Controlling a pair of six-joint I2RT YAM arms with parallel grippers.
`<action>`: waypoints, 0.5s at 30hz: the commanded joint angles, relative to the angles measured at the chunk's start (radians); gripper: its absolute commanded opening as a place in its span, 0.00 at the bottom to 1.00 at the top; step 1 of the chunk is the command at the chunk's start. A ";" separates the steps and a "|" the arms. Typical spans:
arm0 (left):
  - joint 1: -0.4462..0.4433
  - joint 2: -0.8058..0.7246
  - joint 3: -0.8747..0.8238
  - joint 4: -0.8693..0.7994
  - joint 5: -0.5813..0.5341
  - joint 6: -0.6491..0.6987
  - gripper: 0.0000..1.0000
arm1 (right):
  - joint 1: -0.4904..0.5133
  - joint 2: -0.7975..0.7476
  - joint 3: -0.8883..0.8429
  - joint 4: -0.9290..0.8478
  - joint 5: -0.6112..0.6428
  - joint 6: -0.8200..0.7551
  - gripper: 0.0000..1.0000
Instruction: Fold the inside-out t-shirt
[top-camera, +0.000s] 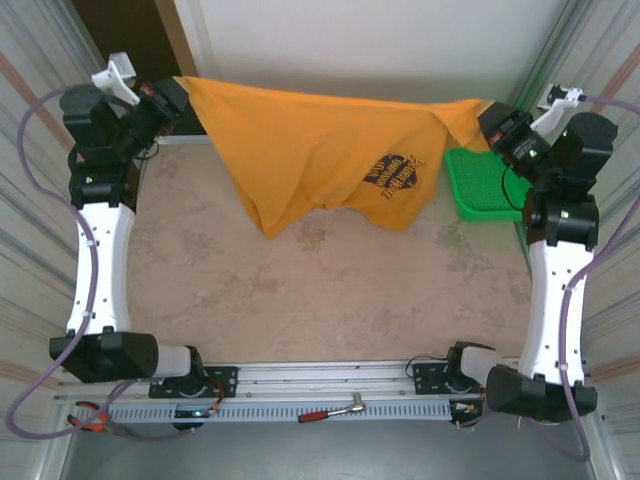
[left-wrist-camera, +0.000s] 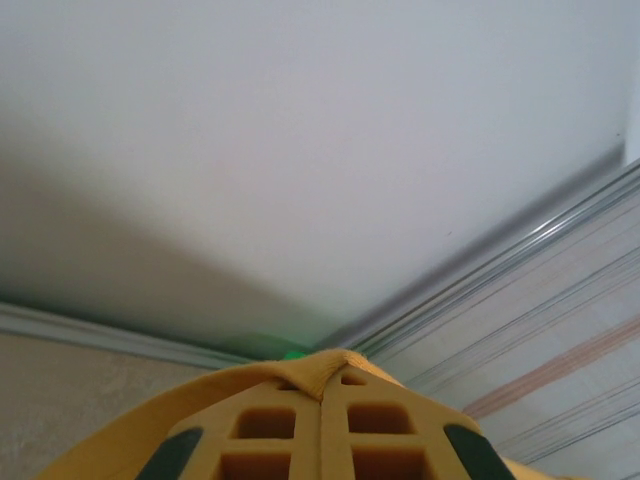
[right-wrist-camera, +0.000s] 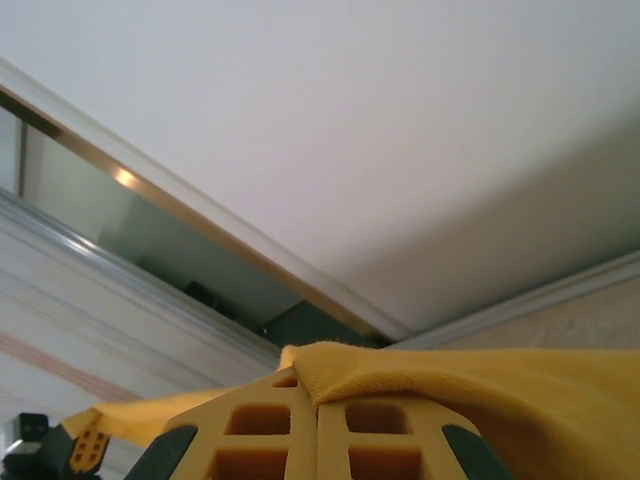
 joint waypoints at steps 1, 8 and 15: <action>-0.015 -0.119 -0.063 0.036 -0.001 -0.020 0.00 | 0.013 -0.098 0.038 -0.030 0.048 -0.029 0.00; 0.011 -0.176 -0.143 -0.104 -0.034 0.050 0.00 | 0.089 -0.038 0.030 -0.051 0.063 -0.039 0.00; 0.016 -0.038 -0.431 -0.057 -0.035 0.068 0.00 | 0.282 0.126 -0.209 0.017 0.222 -0.071 0.05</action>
